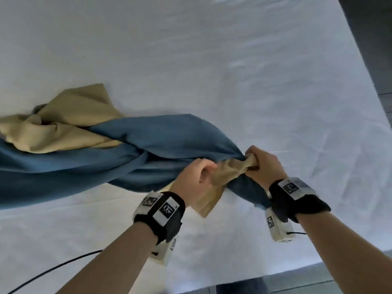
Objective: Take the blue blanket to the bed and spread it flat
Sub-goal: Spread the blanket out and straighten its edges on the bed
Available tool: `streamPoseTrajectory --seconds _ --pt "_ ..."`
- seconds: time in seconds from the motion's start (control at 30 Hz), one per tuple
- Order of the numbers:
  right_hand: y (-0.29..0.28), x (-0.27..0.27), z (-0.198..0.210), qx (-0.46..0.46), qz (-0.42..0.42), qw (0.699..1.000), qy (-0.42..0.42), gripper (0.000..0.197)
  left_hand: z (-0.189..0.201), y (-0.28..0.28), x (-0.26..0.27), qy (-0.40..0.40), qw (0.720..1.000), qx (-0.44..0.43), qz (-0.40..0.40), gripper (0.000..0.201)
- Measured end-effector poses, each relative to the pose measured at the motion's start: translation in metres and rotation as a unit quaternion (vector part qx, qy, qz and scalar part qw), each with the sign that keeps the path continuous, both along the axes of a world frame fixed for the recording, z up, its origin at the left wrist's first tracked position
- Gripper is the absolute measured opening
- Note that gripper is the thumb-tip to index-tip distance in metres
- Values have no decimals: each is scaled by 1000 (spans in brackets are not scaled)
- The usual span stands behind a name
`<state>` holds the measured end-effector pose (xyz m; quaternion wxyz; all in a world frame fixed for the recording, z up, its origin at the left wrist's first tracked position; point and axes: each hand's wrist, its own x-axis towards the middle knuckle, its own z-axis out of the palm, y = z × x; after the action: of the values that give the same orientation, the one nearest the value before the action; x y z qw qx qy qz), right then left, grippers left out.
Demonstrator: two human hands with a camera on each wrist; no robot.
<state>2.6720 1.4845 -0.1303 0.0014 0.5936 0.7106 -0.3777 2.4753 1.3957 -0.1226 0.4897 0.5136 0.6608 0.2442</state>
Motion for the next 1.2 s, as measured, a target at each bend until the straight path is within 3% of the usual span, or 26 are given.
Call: streamPoseTrajectory --seconds 0.1,0.2,0.27,0.33,0.4,0.5,0.6,0.7,0.77,0.93,1.0,1.1,1.2 --pt "42 80 13 73 26 995 -68 20 5 27 32 67 996 50 37 27" --pt "77 144 24 146 -7 981 -127 17 6 47 53 124 988 78 42 26" --pt "89 179 26 195 -45 968 -151 31 5 53 65 154 986 63 23 31" --pt "91 197 25 181 -92 963 -179 61 5 56 74 193 980 43 2 40" --pt "85 200 20 125 -100 970 -183 84 2 57 85 216 976 19 -18 53" --pt "61 177 1 47 21 985 -163 100 -8 59 99 253 964 -29 -75 78" --pt "32 147 -18 -50 8 994 -100 111 -21 66 103 327 933 -57 -140 100" --pt "19 123 -30 -24 12 994 -105 113 -31 75 101 402 897 -8 -184 111" --pt "19 107 -34 6 29 991 -128 116 -37 80 98 415 889 2 -193 117" --pt "37 87 -45 35 41 973 -226 89 -52 94 88 469 856 -63 -210 116" --pt "46 90 -48 4 52 974 -219 76 -56 96 87 488 847 -69 -201 103" --pt "51 100 -52 22 60 978 -199 40 -60 98 91 500 839 -69 -203 73" --pt "49 117 -51 43 88 980 -173 31 -54 98 94 495 844 -71 -194 59"
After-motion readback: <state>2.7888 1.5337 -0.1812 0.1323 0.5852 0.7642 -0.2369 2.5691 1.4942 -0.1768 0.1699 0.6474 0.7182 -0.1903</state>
